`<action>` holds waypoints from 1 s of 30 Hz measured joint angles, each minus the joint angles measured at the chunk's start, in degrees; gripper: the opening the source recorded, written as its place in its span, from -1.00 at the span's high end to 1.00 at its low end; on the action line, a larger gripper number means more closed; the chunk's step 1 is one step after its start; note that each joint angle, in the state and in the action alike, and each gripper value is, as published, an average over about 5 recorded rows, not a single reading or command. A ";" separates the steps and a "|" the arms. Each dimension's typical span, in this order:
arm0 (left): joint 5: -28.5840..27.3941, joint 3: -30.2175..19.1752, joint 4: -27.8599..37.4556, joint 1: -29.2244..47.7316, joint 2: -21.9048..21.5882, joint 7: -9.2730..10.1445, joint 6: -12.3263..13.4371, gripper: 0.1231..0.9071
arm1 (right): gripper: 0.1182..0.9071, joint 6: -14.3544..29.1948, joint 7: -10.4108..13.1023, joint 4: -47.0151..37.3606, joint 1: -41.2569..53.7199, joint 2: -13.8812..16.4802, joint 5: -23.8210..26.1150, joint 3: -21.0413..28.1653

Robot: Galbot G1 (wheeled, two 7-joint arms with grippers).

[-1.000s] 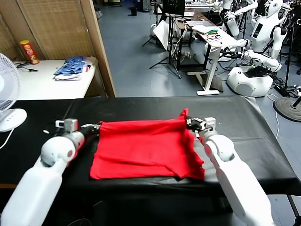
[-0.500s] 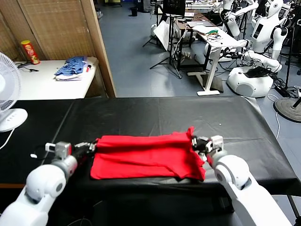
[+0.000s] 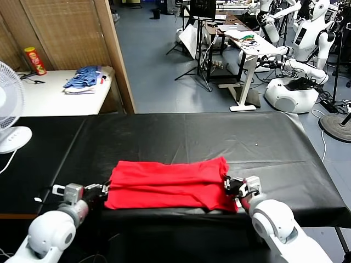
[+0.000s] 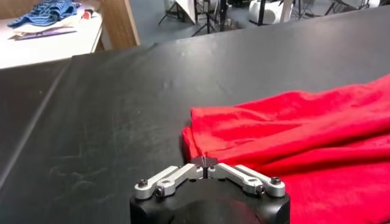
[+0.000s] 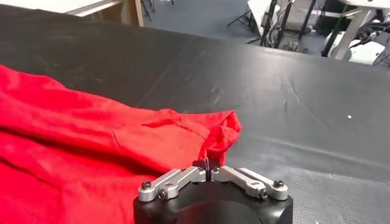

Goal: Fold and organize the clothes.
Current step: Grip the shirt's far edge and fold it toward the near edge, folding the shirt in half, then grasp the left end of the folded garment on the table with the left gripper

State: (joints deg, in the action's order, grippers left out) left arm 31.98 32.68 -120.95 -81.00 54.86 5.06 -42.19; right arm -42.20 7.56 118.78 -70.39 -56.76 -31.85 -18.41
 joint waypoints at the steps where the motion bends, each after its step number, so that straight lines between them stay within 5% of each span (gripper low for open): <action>1: 0.04 0.03 -0.26 -0.08 0.01 -0.01 0.00 0.73 | 0.31 0.00 -0.04 0.49 -0.22 0.12 -0.35 -0.46; 8: 2.25 0.91 -1.87 0.65 -0.20 0.19 0.00 -0.23 | -0.60 0.22 1.05 0.99 0.74 -0.65 0.08 -2.93; 13: 5.60 0.44 0.00 3.80 0.76 2.83 0.00 -0.68 | -0.72 3.80 2.57 -2.88 3.82 -3.74 3.33 -2.09; 18: 8.57 -1.06 5.14 9.25 2.98 4.34 0.00 -0.72 | -0.72 7.02 2.62 -7.72 6.60 -7.51 6.08 -0.75; 26: 10.07 -3.53 12.86 14.38 6.67 3.35 1.33 -0.72 | -0.71 8.68 3.61 -14.02 8.61 -12.42 8.03 -0.28; 30: 10.17 -4.17 15.93 15.92 8.23 2.77 1.92 -0.66 | -0.44 8.95 3.62 -16.03 8.51 -14.54 8.87 -0.18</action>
State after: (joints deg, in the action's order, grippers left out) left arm 42.15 28.51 -105.02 -65.08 63.09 7.82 -40.28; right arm -33.25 11.18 102.75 -61.88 -71.30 -22.98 -18.59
